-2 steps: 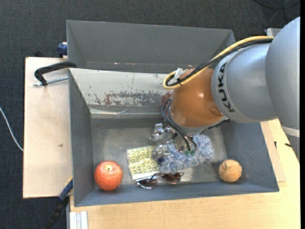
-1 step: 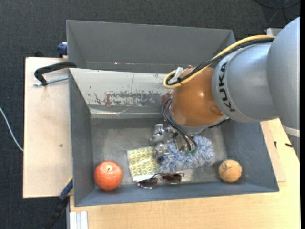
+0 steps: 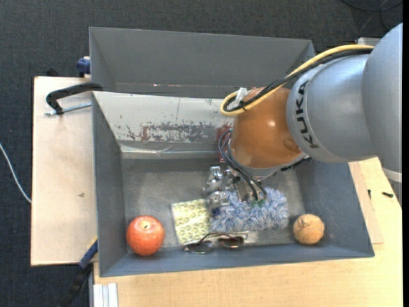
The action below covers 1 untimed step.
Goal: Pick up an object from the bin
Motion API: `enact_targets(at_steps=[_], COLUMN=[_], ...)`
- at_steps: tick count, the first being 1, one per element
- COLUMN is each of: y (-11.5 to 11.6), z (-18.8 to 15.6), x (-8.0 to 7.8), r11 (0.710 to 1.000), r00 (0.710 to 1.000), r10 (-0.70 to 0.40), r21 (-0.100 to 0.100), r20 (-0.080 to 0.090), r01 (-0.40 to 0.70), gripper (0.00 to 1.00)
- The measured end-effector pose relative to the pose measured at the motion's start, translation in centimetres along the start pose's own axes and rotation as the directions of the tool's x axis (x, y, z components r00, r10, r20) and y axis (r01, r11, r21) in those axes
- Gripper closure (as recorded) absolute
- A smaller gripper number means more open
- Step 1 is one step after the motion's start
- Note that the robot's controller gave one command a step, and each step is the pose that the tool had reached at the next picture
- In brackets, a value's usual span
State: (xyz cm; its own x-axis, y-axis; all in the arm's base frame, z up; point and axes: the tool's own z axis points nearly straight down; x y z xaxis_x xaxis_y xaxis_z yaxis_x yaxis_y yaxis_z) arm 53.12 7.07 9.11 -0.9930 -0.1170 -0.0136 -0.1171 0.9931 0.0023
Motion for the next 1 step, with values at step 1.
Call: enact_targets(at_steps=[1], y=[0.01], z=[-1.20], x=[0.12], r11=[1.000], r00=[1.000], r10=[0.000], r21=[0.001], r20=[-0.009], r01=[0.000], gripper=[1.00])
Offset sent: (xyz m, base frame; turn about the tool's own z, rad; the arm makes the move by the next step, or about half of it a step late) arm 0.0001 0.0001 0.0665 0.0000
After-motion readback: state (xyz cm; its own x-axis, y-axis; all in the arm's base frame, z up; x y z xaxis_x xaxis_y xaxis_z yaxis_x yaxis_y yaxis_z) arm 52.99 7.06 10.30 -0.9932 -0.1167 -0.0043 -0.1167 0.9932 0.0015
